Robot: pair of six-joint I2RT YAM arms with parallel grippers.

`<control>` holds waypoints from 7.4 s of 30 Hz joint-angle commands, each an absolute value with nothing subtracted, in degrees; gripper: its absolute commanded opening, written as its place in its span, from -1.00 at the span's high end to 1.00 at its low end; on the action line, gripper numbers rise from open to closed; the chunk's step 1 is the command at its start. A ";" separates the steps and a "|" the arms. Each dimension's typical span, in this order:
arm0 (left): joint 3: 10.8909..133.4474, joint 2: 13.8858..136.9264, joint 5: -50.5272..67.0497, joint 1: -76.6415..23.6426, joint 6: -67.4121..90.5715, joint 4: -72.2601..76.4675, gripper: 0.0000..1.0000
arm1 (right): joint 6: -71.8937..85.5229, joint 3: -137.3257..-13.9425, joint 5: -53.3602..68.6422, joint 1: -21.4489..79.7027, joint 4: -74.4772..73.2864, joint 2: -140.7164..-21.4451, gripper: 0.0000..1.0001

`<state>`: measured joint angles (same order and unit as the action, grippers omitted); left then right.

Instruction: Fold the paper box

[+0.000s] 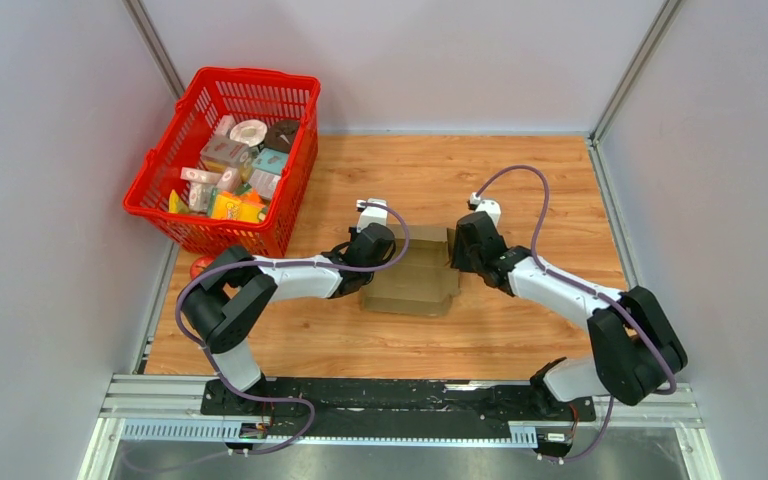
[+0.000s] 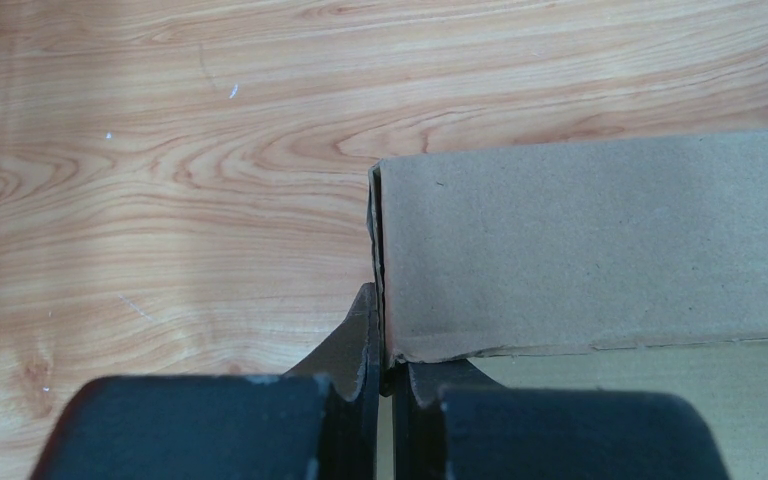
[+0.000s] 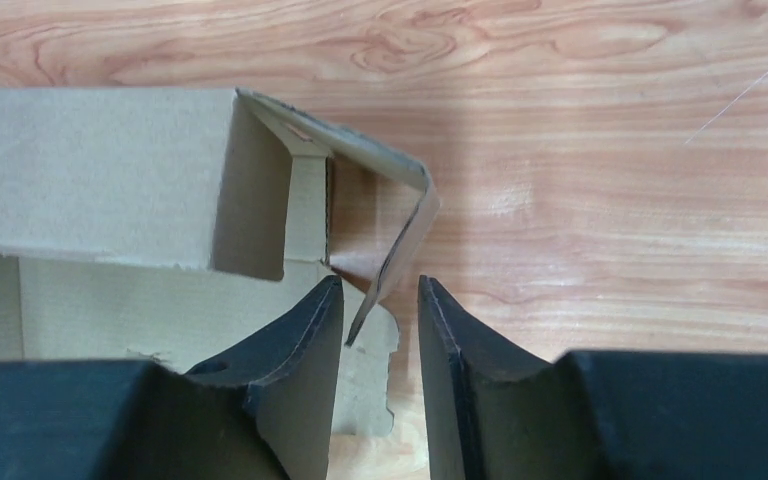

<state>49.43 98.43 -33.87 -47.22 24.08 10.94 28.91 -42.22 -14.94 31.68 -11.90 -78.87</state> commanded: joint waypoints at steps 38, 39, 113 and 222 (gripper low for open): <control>49.57 95.54 -33.84 -47.46 23.38 10.11 1.00 | 28.04 -51.60 -4.84 31.29 -23.48 -73.57 0.73; 49.57 95.45 -34.01 -47.46 23.47 10.11 1.00 | 27.69 -50.46 -4.05 31.12 -22.60 -73.65 0.72; 50.10 96.06 -33.49 -47.55 22.76 9.67 1.00 | 22.94 -41.76 -14.05 32.88 -16.62 -62.94 -0.11; 48.84 76.80 -6.56 -66.85 5.93 -17.99 -0.32 | 45.53 -27.86 -8.09 43.51 -10.81 -68.30 0.74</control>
